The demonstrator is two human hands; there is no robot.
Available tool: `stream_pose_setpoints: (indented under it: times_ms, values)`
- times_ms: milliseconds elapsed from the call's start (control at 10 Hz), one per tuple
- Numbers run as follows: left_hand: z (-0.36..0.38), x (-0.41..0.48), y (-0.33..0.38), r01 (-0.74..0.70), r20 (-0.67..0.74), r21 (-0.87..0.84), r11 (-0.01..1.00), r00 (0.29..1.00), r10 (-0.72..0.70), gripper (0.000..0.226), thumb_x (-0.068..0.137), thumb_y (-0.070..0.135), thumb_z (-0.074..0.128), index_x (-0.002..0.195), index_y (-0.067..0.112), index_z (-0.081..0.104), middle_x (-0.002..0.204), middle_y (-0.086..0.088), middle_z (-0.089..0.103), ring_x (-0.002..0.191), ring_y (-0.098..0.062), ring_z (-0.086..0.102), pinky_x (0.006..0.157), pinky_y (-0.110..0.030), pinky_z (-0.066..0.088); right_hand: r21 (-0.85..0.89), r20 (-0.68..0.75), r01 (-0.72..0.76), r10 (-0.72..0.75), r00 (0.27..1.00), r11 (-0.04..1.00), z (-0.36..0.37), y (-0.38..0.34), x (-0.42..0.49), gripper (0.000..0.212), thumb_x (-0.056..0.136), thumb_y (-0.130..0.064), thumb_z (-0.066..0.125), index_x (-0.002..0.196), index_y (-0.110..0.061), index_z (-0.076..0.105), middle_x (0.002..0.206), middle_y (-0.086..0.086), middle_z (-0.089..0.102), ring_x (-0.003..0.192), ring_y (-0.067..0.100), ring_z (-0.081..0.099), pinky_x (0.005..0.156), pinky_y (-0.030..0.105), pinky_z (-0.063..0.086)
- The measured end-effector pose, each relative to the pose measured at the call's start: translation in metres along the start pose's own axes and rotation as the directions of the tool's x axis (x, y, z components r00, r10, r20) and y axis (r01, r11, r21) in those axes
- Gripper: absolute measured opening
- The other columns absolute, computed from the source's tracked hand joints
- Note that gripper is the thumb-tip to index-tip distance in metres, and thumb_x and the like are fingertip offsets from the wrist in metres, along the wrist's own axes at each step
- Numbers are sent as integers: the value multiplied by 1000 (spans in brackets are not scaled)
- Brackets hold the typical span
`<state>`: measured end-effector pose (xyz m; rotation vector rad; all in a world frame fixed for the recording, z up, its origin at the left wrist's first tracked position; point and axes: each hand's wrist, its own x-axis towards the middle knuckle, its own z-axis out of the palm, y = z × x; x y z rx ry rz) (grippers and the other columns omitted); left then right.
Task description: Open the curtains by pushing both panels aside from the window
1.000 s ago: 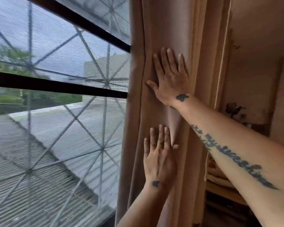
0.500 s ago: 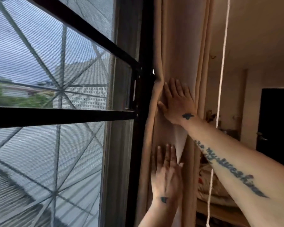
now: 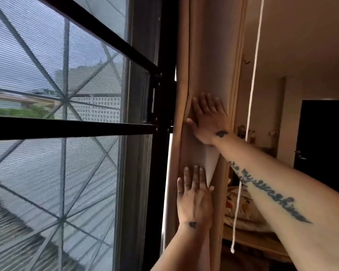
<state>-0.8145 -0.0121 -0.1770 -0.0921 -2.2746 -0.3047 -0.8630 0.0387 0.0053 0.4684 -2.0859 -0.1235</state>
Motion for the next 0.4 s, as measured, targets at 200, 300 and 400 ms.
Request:
stream_pose_setpoints:
  times_ms: [200, 300, 400]
  values:
    - [-15, -58, 4, 0, -28, 30, 1000, 1000, 1, 53, 76, 40, 33, 107, 24, 72, 116, 7, 71, 107, -14, 66, 82, -31, 56, 17, 35, -15, 14, 999, 1000, -39, -11, -33, 66, 91, -51, 26, 141, -13, 2, 154, 12, 2, 141, 25, -4, 114, 41, -8]
    - [-4, -123, -12, 15, 13, 31, 999, 1000, -15, 49, 84, 41, 32, 115, 23, 65, 137, 10, 49, 133, -15, 44, 110, -24, 30, 88, 32, -22, 20, 999, 996, -53, -21, -60, 68, 91, -52, 26, 140, -11, 2, 154, 11, 2, 141, 24, -3, 115, 42, -4]
    - [15, -216, -32, 104, -157, 126, 987, 984, -84, 65, 75, 48, 36, 135, 23, 37, 160, 7, -6, 146, -12, -11, 116, -24, -8, 175, -19, 41, -38, 999, 984, -70, -34, -96, 68, 91, -49, 29, 140, -8, 6, 153, 16, 7, 141, 28, 0, 115, 47, 0]
